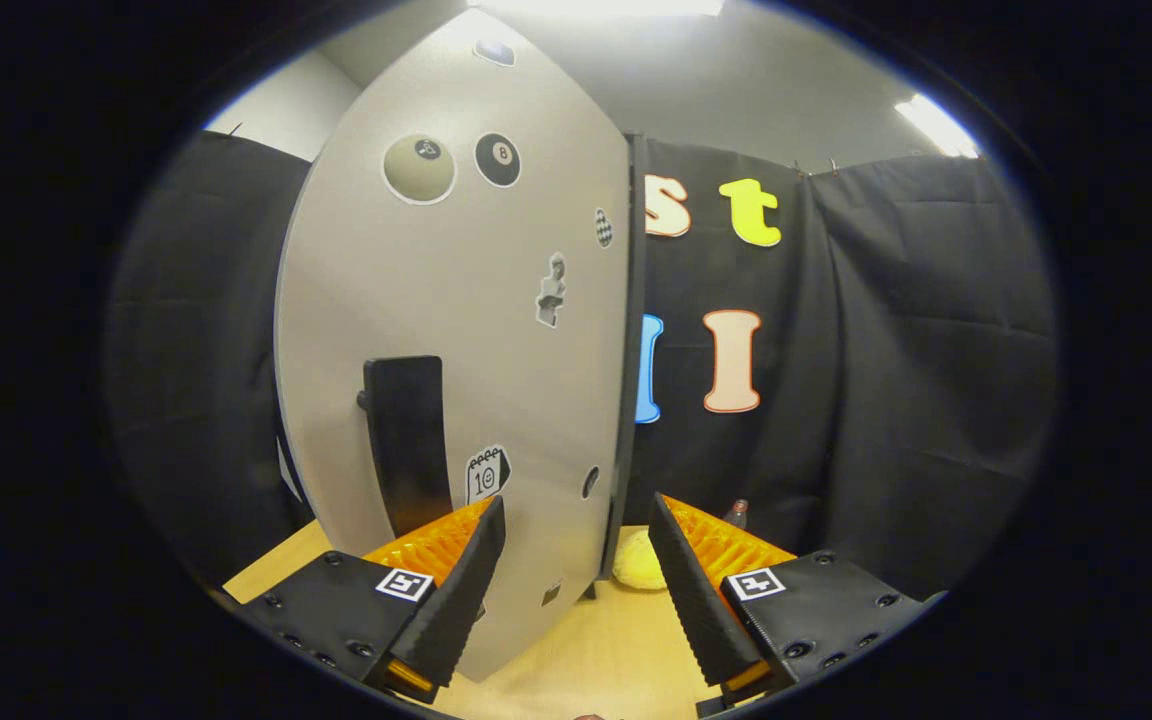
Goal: Open the shoe cabinet door, grab the shoes and put them into the shoe cabinet, then close the shoe cabinet door.
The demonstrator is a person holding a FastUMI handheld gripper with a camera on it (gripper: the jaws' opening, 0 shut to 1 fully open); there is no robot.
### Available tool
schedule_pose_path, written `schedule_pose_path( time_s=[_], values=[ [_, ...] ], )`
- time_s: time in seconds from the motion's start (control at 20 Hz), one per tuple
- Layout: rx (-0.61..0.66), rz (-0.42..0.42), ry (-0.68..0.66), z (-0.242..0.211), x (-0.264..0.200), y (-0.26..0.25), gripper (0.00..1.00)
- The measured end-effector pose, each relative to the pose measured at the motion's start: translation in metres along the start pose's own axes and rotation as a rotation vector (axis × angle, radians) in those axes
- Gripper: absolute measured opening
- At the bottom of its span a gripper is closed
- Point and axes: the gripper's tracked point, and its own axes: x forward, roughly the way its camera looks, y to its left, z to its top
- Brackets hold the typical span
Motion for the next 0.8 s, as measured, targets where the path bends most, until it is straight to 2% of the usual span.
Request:
schedule_pose_path(
  time_s=[0.3, 0.5, 0.8],
  values=[
    [0.026, 0.165, 0.02, 0.0, 0.046, 0.096, 0.97],
    [0.032, 0.227, 0.015, 0.001, 0.059, 0.129, 0.97],
    [0.026, 0.178, -0.065, 0.013, 0.052, 0.106, 0.97]
  ],
)
